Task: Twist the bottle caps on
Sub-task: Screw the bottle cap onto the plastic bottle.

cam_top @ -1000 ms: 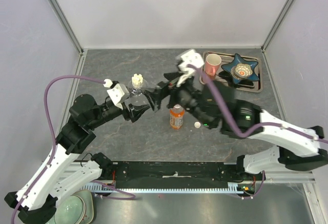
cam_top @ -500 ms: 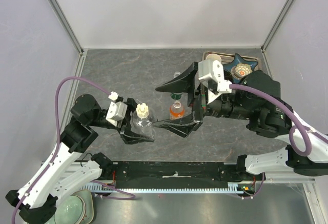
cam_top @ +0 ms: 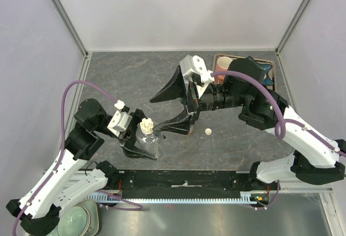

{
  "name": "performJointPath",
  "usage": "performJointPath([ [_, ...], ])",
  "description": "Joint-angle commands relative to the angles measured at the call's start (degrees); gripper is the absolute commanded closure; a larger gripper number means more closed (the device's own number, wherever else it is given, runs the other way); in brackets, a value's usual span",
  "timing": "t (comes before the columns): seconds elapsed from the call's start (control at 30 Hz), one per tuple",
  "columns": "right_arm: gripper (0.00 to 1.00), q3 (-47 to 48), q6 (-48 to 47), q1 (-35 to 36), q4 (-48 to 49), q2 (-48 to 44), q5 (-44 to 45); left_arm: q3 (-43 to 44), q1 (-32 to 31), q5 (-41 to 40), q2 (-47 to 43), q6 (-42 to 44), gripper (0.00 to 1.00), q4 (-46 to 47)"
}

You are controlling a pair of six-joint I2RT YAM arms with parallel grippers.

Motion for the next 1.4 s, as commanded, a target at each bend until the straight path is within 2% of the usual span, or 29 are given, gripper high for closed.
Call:
performJointPath([
  [0.0,0.19,2.04,2.49,-0.70,2.61,0.32,-5.37,0.35,0.06,1.26,-0.35,-1.88,0.95,2.08],
  [0.1,0.26,1.34,2.84,-0.88,2.70,0.68,-5.72,0.35,0.06,-0.23,-0.44,-1.61,0.95,2.25],
  [0.3,0.34,-0.07,3.45,-0.97,2.61,1.20,-5.46,0.35,0.06,-3.83,-0.52,-0.74,0.95,2.25],
  [0.67,0.43,-1.74,3.37,-1.14,2.61,0.50,-5.29,0.44,0.15,-6.82,-0.52,0.06,0.95,1.81],
  [1.0,0.71,-3.59,2.93,-1.06,2.61,-0.20,-2.39,0.44,0.24,-9.81,-0.61,0.32,0.95,1.90],
  [1.2,0.85,-5.43,3.19,-1.06,2.44,-0.55,1.47,0.88,0.33,-18.76,-0.88,3.66,0.94,-0.64],
  [1.3,0.94,-6.57,4.24,-1.06,2.44,-0.47,6.56,1.41,0.33,-29.98,-0.79,7.61,0.94,-2.40],
  [1.37,1.00,-7.36,4.95,-1.06,2.70,-0.38,10.52,1.76,0.33,-34.40,-0.70,9.62,0.94,-3.02],
])
